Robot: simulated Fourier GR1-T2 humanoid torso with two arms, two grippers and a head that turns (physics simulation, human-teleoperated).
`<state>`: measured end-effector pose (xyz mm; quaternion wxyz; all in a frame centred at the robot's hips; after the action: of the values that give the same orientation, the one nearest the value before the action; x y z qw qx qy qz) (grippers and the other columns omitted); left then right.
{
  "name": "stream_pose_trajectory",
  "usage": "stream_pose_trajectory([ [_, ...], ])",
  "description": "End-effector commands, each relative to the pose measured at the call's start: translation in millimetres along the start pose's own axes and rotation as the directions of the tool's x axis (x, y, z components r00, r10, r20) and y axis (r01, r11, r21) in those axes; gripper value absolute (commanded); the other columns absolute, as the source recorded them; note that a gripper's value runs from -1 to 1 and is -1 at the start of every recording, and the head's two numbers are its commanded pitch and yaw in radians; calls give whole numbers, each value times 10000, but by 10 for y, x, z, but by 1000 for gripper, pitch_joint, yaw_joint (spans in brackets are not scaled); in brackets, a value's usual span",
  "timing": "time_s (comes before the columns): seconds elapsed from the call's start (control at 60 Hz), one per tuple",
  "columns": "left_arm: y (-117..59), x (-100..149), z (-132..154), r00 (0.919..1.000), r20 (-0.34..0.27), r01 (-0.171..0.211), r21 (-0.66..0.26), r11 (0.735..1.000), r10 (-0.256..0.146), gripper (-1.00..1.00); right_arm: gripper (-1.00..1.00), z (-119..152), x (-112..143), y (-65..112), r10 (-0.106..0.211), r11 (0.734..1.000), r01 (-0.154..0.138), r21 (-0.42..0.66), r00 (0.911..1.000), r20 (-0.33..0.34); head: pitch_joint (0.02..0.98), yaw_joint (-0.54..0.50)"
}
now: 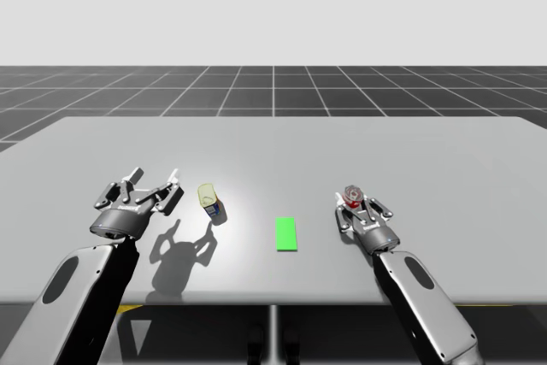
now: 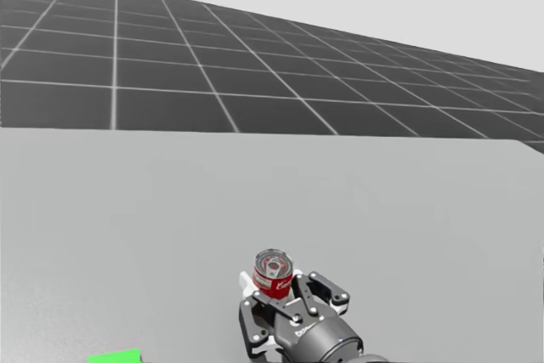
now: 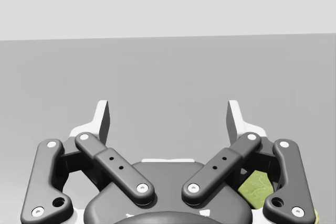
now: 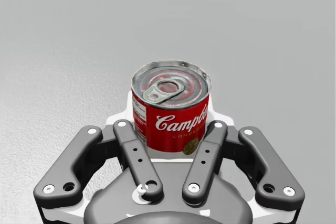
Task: Look at the card. If it is red, pick the object on the left. If it is green, pick the object on the right.
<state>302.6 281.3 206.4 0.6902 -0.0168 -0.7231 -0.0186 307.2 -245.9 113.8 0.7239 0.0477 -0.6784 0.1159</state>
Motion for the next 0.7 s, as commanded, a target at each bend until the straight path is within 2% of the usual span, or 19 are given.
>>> stream_pose_trajectory([
  [0.017,-1,-2,-2,10000,0,-5,-7,10000,5,-1000,1000,0,-135,3,-292,9952,256,-949,9989,-366,457,-389],
  [0.217,-6,-5,2,10000,-18,12,13,10000,-12,-1000,1000,0,-123,0,-254,9952,226,-954,9992,-292,418,-413],
  [0.367,-5,-4,0,10000,-14,6,19,10000,-6,-1000,1000,2,6,0,-172,9954,170,-941,9998,-16,408,-409],
  [0.567,1,-1,-3,10000,-6,-32,33,10000,32,-1000,1000,-23,461,-8,234,9956,-160,-920,9966,793,408,-415],
  [0.633,5,2,-1,10000,-3,-42,38,10000,42,-1000,1000,-27,708,-40,374,9949,-253,-981,9916,1236,404,-417],
  [0.7,5,2,-2,10000,-3,-41,38,10000,41,-1000,1000,-27,850,-62,485,9942,-332,-1024,9875,1501,404,-417],
])
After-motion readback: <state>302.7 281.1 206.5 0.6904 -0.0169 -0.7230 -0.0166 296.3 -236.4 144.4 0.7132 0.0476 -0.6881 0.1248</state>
